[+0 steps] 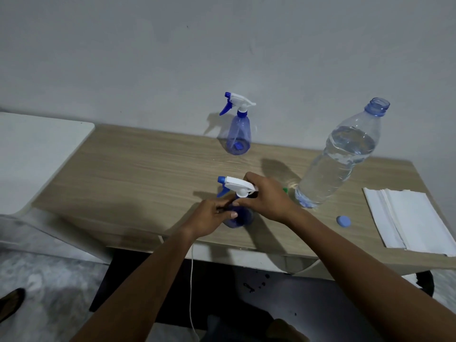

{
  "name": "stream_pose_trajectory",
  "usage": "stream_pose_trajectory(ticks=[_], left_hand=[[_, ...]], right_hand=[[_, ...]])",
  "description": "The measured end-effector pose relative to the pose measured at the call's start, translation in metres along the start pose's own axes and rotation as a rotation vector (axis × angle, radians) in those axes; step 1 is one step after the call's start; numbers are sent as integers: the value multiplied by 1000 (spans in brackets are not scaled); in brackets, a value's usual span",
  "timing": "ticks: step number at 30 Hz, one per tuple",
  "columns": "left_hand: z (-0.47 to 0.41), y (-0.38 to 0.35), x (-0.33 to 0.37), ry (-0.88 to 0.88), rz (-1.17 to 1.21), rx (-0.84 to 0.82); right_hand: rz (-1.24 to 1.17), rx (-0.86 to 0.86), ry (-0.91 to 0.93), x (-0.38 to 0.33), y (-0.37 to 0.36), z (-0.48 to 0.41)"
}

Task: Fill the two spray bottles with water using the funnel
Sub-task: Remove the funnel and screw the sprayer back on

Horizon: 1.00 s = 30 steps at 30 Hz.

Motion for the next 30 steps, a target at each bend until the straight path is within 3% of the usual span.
stream_pose_trajectory(ticks=[6, 11, 18, 30], left_hand=[[0, -1, -4, 34, 28, -5], [0, 0, 0, 2, -4, -7], [-2, 0, -1, 8, 12, -36], [-4, 0, -1, -41, 9, -8]], right_hand=[[-111, -100, -4, 7, 0, 5], [-64, -158, 23, 5, 1, 5], [154, 4, 5, -8, -2, -1], [-11, -130, -31, 5, 0, 10]])
Point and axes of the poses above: each hand's wrist, its own z-axis away from the middle knuckle, its own y-axis out of the back of the hand, x = y × z, the point moved 7 cm from there along -z, towards the middle knuckle, and after that the axes turned 4 degrees about -z, right-handed, at the moved point
